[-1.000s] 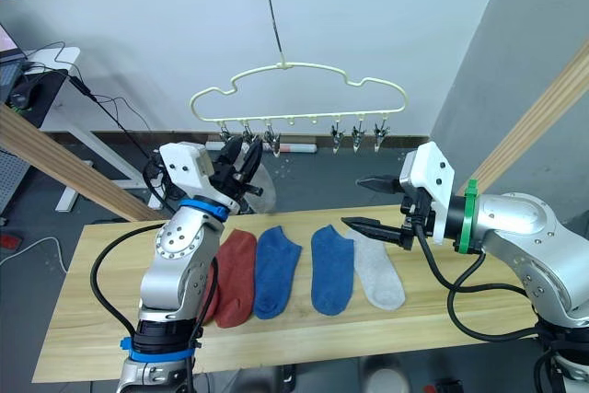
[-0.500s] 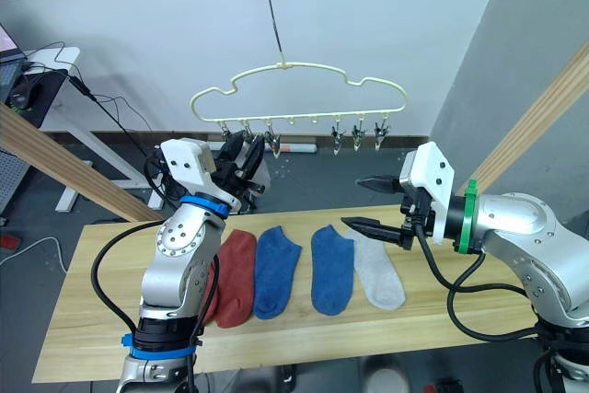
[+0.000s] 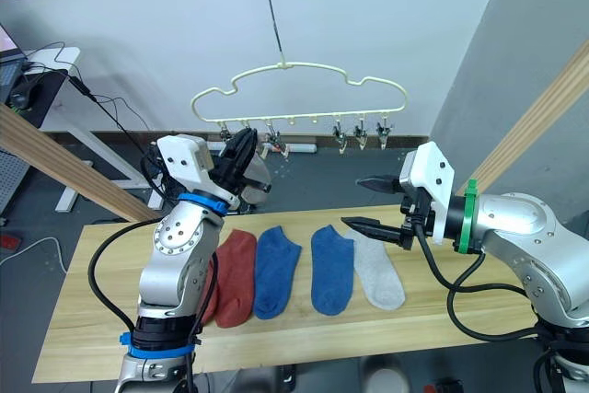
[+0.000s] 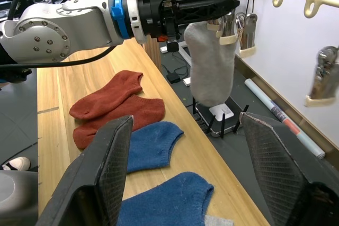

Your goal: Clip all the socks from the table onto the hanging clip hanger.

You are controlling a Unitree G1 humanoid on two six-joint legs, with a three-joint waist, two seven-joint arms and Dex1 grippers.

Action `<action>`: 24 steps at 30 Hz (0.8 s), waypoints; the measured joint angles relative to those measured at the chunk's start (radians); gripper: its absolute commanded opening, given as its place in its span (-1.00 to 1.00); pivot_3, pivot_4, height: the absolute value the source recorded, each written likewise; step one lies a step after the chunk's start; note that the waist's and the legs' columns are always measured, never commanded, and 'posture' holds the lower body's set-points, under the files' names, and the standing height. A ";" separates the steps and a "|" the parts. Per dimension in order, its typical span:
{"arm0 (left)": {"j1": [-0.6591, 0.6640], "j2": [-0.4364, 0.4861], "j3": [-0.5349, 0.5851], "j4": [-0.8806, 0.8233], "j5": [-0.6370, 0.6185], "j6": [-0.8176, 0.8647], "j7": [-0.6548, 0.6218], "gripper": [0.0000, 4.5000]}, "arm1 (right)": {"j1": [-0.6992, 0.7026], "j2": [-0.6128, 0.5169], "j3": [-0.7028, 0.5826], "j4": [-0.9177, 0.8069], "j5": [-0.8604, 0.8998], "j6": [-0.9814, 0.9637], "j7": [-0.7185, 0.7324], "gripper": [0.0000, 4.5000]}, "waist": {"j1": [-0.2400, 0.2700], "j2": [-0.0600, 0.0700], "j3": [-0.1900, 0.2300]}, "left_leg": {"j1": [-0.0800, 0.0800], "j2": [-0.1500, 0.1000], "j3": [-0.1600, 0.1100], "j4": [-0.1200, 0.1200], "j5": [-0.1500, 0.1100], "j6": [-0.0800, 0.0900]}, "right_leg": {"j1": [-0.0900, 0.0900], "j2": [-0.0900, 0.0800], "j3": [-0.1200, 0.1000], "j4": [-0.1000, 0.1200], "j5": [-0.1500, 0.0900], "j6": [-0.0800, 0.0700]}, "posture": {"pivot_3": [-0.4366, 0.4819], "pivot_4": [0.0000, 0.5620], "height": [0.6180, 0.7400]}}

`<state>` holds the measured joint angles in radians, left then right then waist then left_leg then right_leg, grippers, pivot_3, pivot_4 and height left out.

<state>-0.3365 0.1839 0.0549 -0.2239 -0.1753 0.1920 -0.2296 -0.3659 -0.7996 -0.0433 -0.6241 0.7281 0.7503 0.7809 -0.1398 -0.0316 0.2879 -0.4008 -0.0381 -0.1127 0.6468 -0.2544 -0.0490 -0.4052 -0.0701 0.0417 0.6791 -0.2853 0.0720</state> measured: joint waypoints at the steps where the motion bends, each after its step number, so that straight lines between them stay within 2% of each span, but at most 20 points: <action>1: 0.001 0.001 0.000 0.000 0.000 0.000 0.000 -1.00 | 0.002 0.000 0.000 0.000 0.000 0.000 0.000 0.49 | 0.000 0.000 0.000 | 0.000 0.000 0.000 0.000 0.000 0.000 | 0.000 0.000 0.000 0.000 0.000 0.000 | -0.64 0.05 1.00; 4: 0.002 0.006 0.000 -0.001 -0.002 0.002 -0.002 -1.00 | 0.034 0.006 0.006 -0.007 -0.015 0.001 -0.028 0.75 | 0.001 0.000 0.000 | 0.000 0.000 0.000 0.000 0.000 0.000 | 0.000 0.000 0.000 0.000 0.000 0.000 | -0.63 0.06 1.00; 6: 0.002 0.013 0.001 -0.004 -0.005 0.005 -0.006 -1.00 | 0.096 0.025 0.051 -0.010 -0.084 0.002 -0.092 0.99 | 0.001 0.000 0.000 | 0.000 0.000 0.000 -0.001 0.000 0.000 | 0.000 0.000 0.000 0.000 0.000 0.000 | -0.63 0.06 1.00; 11: 0.002 0.018 0.002 -0.016 -0.022 0.025 -0.022 -1.00 | 0.205 0.085 0.143 -0.004 -0.229 0.000 -0.225 0.99 | 0.001 -0.001 0.001 | 0.000 0.000 0.000 0.000 0.000 0.000 | 0.000 0.000 0.000 0.000 0.000 0.000 | -0.62 0.09 1.00; 14: 0.003 0.029 0.001 -0.020 -0.025 0.029 -0.035 -1.00 | 0.247 0.161 0.212 0.039 -0.347 -0.033 -0.323 0.99 | 0.001 -0.001 0.001 | 0.001 0.000 0.000 0.000 0.000 0.000 | 0.000 0.001 0.000 0.000 0.000 0.000 | -0.59 0.10 1.00; 18: 0.004 0.037 0.001 -0.024 -0.030 0.042 -0.048 -1.00 | 0.285 0.246 0.326 0.210 -0.537 -0.160 -0.425 0.99 | 0.001 -0.001 0.001 | 0.001 0.000 0.001 0.000 0.000 0.000 | 0.000 0.001 0.001 0.000 0.000 0.000 | -0.56 0.10 1.00; 24: 0.009 0.040 0.001 -0.046 -0.049 0.066 -0.055 -1.00 | 0.259 0.351 0.343 0.500 -0.678 -0.327 -0.486 0.99 | 0.001 -0.002 0.002 | 0.001 0.000 0.001 -0.001 0.000 0.000 | 0.000 0.001 0.001 0.000 0.000 0.001 | -0.50 0.10 1.00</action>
<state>-0.3279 0.2239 0.0561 -0.2695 -0.2245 0.2576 -0.2845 -0.1066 -0.4491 0.2999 -0.1242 0.0505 0.4229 0.2946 -0.1384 -0.0334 0.2896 -0.3997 -0.0379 -0.1121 0.6460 -0.2543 -0.0492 -0.4055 -0.0694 0.0430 0.6793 -0.2850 0.0725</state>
